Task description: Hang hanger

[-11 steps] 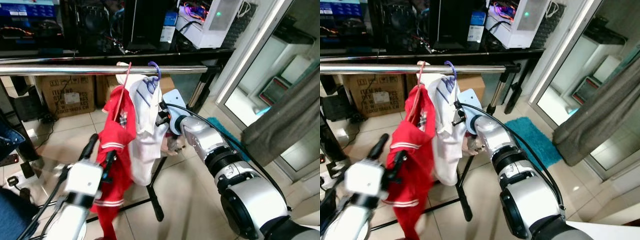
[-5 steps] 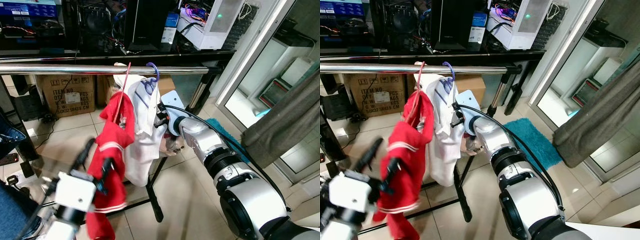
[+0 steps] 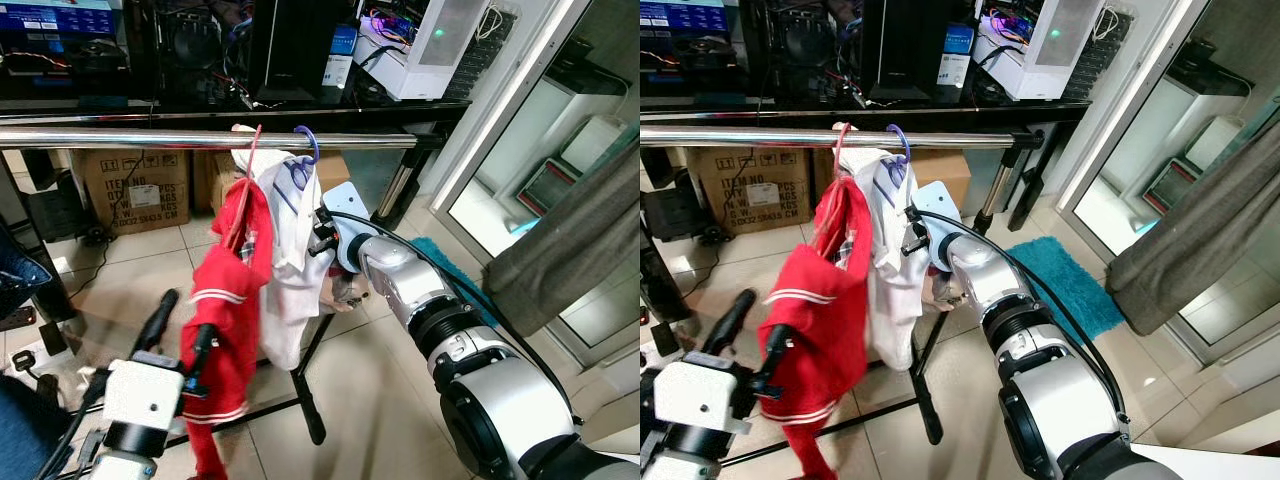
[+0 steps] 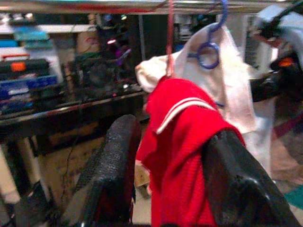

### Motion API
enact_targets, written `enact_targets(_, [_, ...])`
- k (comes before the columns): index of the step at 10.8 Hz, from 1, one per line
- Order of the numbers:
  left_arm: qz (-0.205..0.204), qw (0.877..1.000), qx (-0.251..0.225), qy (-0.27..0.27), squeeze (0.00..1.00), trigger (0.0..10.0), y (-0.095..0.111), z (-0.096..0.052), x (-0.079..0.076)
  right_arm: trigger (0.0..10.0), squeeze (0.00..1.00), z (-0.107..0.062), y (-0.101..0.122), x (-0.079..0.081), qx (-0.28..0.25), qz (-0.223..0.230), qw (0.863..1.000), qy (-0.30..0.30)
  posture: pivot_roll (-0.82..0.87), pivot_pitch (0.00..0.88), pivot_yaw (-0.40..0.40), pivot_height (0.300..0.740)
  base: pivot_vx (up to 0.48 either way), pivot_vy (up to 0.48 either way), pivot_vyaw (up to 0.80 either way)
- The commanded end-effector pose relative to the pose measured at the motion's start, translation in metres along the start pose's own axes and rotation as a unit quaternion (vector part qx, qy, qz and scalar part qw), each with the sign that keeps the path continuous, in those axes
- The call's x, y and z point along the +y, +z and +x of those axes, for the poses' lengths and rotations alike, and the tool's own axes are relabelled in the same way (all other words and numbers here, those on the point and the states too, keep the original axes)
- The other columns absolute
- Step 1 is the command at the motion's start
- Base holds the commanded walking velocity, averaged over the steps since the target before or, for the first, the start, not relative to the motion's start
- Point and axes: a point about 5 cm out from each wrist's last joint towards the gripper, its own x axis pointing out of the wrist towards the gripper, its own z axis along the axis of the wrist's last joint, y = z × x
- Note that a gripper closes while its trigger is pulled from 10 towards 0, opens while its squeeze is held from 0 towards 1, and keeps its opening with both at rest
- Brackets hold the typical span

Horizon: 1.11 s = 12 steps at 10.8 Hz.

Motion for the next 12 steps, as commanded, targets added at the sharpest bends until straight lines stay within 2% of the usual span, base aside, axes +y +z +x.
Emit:
enact_targets(1, [-0.003, 1.0, -0.001, 0.003, 0.0, 10.0, 0.001, -0.001, -0.001, 10.0, 0.0, -0.003, -0.007, -0.008, 0.004, 0.002, 1.0, -0.013, 0.35, 0.058, -0.232, 0.74, 0.0, 0.0, 0.0])
enact_targets(2, [-0.004, 1.0, -0.006, 0.004, 0.0, 10.0, 0.004, -0.002, -0.001, 10.0, 0.73, -0.003, -0.008, -0.006, 0.005, 0.012, 1.0, -0.006, 0.36, 0.059, -0.232, 0.74, 0.0, 0.0, 0.0])
enact_targets(3, [-0.005, 1.0, -0.005, 0.002, 0.0, 10.0, 0.003, -0.003, -0.001, 10.0, 1.0, -0.003, -0.01, -0.004, 0.007, 0.015, 1.0, 0.002, 0.36, 0.06, -0.23, 0.74, 0.0, 0.0, 0.0])
enact_targets(5, [-0.012, 1.0, -0.004, 0.001, 0.0, 10.0, 0.002, -0.002, -0.004, 10.0, 1.0, -0.003, -0.012, -0.003, 0.01, 0.015, 1.0, -0.002, 0.35, 0.061, -0.224, 0.74, 0.0, 0.0, 0.0])
enact_targets(6, [-0.02, 1.0, -0.002, 0.004, 0.0, 10.0, 0.001, -0.002, -0.006, 10.0, 0.0, -0.004, -0.014, -0.005, 0.009, 0.017, 1.0, -0.008, 0.34, 0.062, -0.222, 0.74, 0.0, 0.0, 0.0])
enact_targets(8, [-0.031, 0.999, 0.001, 0.014, 0.0, 10.0, -0.001, 0.0, -0.006, 10.0, 0.0, -0.006, -0.019, -0.007, 0.009, 0.029, 0.999, -0.011, 0.34, 0.064, -0.221, 0.74, 0.0, 0.0, 0.0])
enact_targets(9, [-0.033, 0.999, 0.001, 0.015, 0.0, 10.0, -0.001, 0.0, -0.006, 10.0, 0.74, -0.007, -0.019, -0.007, 0.005, 0.037, 0.999, -0.009, 0.34, 0.065, -0.221, 0.74, 0.0, 0.0, 0.0])
enact_targets(10, [-0.036, 0.999, 0.0, 0.017, 0.0, 10.0, -0.001, 0.001, -0.007, 10.0, 1.0, -0.007, -0.016, -0.007, -0.005, 0.039, 0.999, -0.012, 0.33, 0.066, -0.221, 0.74, 0.0, 0.0, 0.0])
enact_targets(11, [-0.037, 0.999, -0.001, 0.016, 0.0, 10.0, -0.001, 0.002, -0.007, 10.0, 0.0, -0.006, -0.008, -0.006, -0.018, 0.038, 0.999, -0.014, 0.33, 0.067, -0.222, 0.74, 0.0, 0.0, 0.0])
enact_targets(12, [-0.038, 0.999, -0.002, 0.016, 0.0, 10.0, -0.002, 0.003, -0.008, 10.0, 0.0, -0.005, -0.004, -0.006, -0.024, 0.037, 0.999, -0.015, 0.33, 0.066, -0.225, 0.74, 0.0, 0.0, 0.0])
